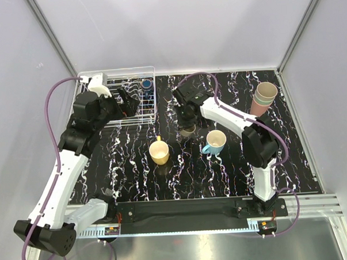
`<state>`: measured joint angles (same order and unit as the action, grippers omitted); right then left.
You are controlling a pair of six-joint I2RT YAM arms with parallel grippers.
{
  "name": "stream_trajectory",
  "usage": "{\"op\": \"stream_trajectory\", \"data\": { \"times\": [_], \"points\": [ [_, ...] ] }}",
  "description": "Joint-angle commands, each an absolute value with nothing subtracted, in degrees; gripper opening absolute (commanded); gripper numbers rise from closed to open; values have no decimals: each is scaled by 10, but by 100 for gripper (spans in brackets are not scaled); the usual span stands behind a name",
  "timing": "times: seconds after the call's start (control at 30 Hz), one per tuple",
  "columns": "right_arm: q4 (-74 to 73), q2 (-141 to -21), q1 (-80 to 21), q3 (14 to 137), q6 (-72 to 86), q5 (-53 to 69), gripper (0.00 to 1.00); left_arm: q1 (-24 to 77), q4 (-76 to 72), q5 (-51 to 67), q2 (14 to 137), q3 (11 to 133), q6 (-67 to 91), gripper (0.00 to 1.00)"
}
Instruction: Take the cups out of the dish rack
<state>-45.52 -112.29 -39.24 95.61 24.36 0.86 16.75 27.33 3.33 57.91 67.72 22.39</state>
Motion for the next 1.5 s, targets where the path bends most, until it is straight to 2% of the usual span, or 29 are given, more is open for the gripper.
{"op": "stream_trajectory", "data": {
  "times": [0.0,0.23,0.57,0.73,0.9,1.47],
  "points": [
    [-440,-1130,-398,985,237,-18,0,165,246,16,570,664,201,99],
    [-419,-1155,-403,967,253,-35,4,165,243,9,561,654,193,99],
    [-438,-1197,-404,1001,253,-55,10,165,231,20,564,642,183,99],
    [-437,-1201,-405,1005,255,-56,20,165,229,29,572,641,177,99],
    [-443,-1201,-405,1013,258,-56,23,165,229,33,576,642,175,99],
    [-447,-1207,-404,1022,258,-55,27,165,224,29,580,623,149,99]
  ]
}}
